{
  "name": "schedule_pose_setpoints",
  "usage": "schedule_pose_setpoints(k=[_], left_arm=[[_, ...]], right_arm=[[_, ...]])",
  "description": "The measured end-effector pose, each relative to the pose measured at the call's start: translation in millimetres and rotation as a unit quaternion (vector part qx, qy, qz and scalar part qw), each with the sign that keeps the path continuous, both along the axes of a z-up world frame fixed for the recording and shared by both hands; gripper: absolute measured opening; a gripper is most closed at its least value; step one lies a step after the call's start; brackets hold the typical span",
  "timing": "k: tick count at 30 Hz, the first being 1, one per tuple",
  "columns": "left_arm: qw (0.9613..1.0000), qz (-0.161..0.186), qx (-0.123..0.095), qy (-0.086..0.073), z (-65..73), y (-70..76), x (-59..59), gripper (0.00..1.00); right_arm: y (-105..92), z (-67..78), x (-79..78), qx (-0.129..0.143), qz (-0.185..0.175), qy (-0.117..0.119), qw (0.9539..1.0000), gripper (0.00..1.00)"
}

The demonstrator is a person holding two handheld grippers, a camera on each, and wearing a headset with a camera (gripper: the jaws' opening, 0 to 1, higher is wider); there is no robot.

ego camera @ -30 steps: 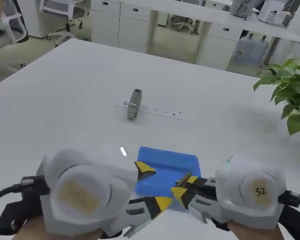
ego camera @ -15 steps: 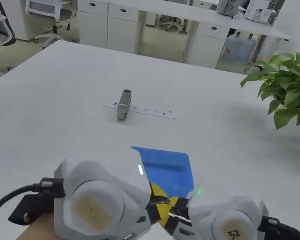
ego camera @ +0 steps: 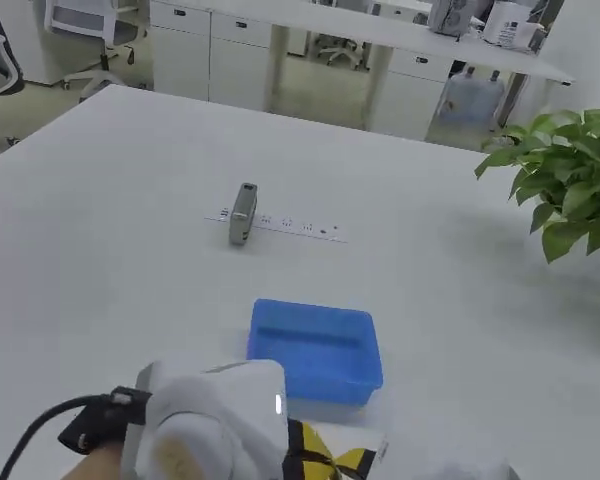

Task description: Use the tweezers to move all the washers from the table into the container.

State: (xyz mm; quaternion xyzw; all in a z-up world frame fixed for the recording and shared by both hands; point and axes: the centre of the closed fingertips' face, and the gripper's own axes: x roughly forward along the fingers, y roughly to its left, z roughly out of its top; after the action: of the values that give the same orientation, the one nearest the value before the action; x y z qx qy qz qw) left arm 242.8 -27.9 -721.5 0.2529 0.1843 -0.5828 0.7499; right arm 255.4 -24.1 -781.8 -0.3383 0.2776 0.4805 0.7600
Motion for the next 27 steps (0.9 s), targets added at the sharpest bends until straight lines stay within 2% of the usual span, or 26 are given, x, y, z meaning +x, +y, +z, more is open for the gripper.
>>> schedule_pose_setpoints(k=[1,3,4,8,11,14,17,19,20,21,27], left_arm=[[0.9999,-0.009,0.006,0.006,-5.3,0.1,-1.3,0.00],[0.9994,-0.019,0.017,0.022,-14.7,3.1,-4.6,0.00],[0.9997,-0.013,-0.011,0.017,-8.1,2.0,-0.9,0.00],[0.9995,-0.003,0.000,0.031,-12.5,15.2,5.1,0.00],[0.9987,-0.008,0.033,0.037,-24.6,30.8,4.5,0.00],[0.9964,-0.019,0.075,0.036,-48.8,46.1,0.9,0.00],[0.9945,-0.023,0.091,0.047,-70.7,49.4,-0.4,0.00],[0.9904,-0.033,0.129,0.037,-87.7,54.1,1.1,0.00],[0.9908,-0.029,0.125,0.044,-91.4,51.6,0.9,0.00],[0.9900,-0.025,0.126,0.058,-95.4,50.4,-1.0,0.00],[0.9885,-0.013,0.142,0.050,-105.9,50.3,-0.6,0.00]], right_arm=[[-0.6,-1.4,-0.9,0.003,-0.002,0.003,1.0000,0.06],[-0.3,-3.9,-6.8,0.020,-0.025,0.032,0.9990,0.13],[-1.5,-3.3,-8.2,0.023,-0.027,0.040,0.9986,0.16],[-7.8,4.2,-9.7,0.039,-0.050,0.045,0.9970,0.22],[-14.9,11.3,-11.0,0.047,-0.066,0.047,0.9956,0.23],[-24.5,20.3,-10.7,0.053,-0.085,0.039,0.9942,0.23],[-33.3,21.9,-9.8,0.064,-0.110,0.043,0.9909,0.23],[-40.0,18.4,-9.4,0.065,-0.124,0.050,0.9889,0.24],[-42.0,18.0,-9.6,0.066,-0.127,0.053,0.9882,0.24],[-44.6,19.1,-9.6,0.067,-0.131,0.055,0.9876,0.24],[-53.2,22.7,-6.6,0.072,-0.151,0.055,0.9843,0.28]])
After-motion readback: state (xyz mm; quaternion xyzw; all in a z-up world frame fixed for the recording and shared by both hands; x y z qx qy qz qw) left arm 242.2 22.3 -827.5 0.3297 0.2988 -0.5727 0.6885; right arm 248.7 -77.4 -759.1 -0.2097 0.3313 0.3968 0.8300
